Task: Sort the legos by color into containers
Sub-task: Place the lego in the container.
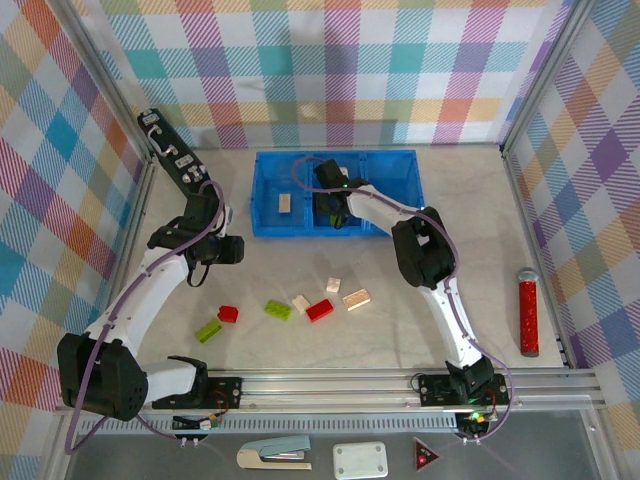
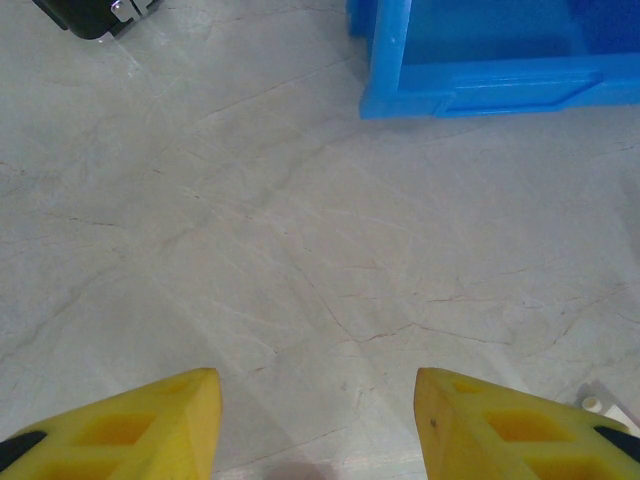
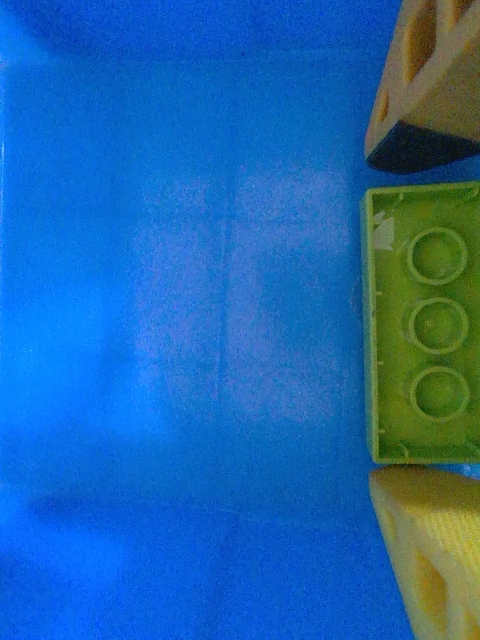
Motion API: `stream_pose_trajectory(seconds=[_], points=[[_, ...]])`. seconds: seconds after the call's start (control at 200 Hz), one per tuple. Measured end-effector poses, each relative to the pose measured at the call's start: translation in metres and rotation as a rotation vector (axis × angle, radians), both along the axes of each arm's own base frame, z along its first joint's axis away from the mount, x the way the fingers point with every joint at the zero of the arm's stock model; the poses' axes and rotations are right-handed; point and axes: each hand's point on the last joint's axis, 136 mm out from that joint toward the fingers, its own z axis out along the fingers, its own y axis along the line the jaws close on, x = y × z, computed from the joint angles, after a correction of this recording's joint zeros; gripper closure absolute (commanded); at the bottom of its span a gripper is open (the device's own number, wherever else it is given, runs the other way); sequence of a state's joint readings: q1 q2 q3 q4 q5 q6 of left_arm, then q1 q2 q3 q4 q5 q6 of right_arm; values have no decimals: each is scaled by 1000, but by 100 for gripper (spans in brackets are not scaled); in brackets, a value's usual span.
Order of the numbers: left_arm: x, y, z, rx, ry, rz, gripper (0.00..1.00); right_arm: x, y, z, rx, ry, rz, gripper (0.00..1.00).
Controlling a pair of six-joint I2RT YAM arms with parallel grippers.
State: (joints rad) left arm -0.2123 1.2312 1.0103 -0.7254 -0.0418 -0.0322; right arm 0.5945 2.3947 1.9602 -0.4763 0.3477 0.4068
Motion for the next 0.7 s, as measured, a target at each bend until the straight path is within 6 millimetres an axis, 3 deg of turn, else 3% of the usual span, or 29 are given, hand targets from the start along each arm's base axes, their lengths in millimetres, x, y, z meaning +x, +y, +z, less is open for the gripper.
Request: stream_pose_trajectory(seconds=[0.265, 0.37, 0.705], points=[[0, 0, 0, 0, 0, 0, 46, -2, -2, 2, -7, 7, 3, 22], [0, 0, 0, 0, 0, 0, 46, -3, -2, 14, -2, -2, 9, 22], [0, -1, 0, -7, 2, -4, 46, -17, -3, 111, 72, -109, 69, 22]])
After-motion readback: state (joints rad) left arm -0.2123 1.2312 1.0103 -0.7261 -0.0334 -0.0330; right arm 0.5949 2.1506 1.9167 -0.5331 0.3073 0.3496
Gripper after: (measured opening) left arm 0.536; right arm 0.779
